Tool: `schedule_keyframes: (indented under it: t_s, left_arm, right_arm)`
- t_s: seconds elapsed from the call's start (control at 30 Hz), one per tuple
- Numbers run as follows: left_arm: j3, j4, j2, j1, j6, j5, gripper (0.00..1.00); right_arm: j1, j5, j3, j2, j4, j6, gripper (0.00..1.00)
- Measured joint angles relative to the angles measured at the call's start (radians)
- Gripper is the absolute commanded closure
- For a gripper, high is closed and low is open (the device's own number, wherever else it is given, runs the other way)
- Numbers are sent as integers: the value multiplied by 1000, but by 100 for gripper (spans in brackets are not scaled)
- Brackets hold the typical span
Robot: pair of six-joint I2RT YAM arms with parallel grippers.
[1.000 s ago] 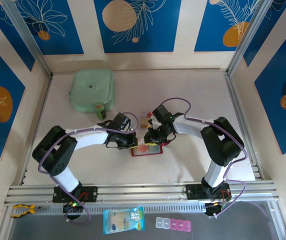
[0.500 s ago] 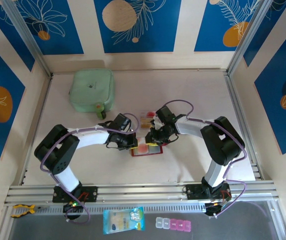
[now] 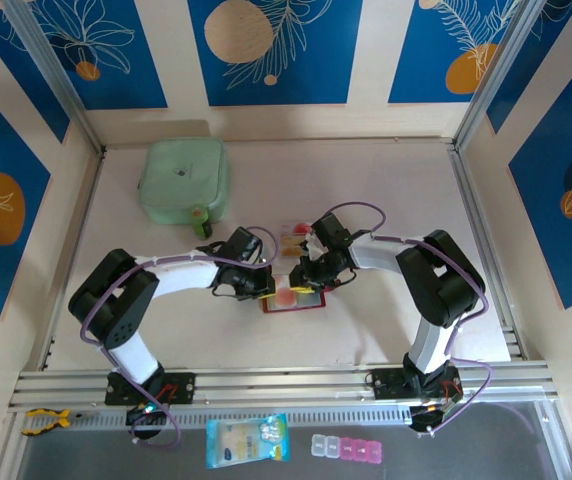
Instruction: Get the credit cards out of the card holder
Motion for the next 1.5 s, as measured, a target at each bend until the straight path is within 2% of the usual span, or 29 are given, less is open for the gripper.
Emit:
schedule_keyframes:
  t_s: [0.57,1.5]
  left_arm:
    - [0,0,0,0,0,0,100]
    - [0,-3,0,-1,0,0,100]
  right_arm:
    - [2,21,0,0,-18,-1,77]
    - [-13,-34,-34,-32,38,5,94]
